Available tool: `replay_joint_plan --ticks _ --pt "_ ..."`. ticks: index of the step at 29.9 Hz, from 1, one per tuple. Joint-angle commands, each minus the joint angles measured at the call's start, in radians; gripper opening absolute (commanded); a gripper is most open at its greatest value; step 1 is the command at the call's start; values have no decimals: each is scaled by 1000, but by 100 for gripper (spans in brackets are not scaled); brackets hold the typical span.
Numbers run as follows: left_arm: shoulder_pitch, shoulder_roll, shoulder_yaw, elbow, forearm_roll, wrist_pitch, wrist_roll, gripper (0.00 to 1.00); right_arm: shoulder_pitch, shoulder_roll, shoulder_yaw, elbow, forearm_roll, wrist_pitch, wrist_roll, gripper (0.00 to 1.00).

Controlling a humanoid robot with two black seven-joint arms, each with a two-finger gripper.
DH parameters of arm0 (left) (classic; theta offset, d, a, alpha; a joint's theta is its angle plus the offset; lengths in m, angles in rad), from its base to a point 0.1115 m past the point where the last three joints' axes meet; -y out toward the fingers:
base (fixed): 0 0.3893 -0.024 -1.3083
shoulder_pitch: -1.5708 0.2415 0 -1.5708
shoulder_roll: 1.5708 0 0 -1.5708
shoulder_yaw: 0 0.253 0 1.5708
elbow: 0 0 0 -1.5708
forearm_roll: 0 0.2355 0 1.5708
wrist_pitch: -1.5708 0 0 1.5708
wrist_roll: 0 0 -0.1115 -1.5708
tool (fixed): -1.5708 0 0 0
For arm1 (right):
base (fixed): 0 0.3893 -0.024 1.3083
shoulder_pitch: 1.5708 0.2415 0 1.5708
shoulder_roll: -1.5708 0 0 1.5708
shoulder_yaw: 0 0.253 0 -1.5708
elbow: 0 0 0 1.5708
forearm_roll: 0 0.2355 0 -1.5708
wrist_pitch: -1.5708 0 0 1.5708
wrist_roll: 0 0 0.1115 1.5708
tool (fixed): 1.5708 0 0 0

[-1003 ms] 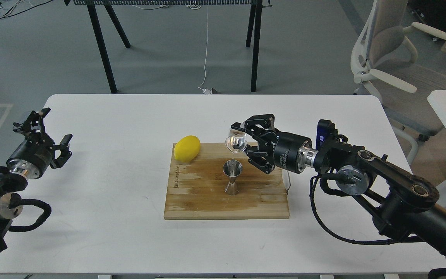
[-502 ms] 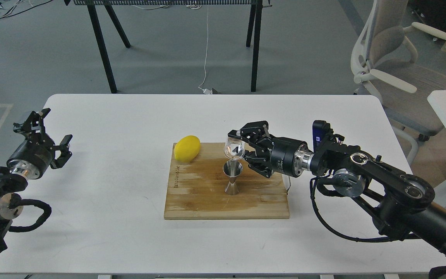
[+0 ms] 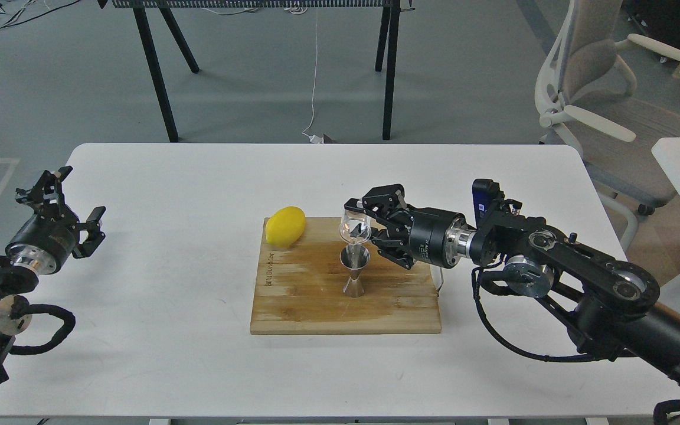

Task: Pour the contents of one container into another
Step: 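Tilt the clear glass above the jigger to pour into it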

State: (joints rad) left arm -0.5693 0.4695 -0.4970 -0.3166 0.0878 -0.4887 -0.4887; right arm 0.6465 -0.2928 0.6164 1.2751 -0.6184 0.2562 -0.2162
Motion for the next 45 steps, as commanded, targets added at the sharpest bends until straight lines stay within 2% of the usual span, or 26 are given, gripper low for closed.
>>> replay_joint_plan --ticks 1,45 --pt "-1 0 0 1 0 0 0 99 22 0 -33 0 -1 0 0 16" --pt "0 0 0 13 0 0 0 99 91 -48 -92 7 -67 46 1 17"
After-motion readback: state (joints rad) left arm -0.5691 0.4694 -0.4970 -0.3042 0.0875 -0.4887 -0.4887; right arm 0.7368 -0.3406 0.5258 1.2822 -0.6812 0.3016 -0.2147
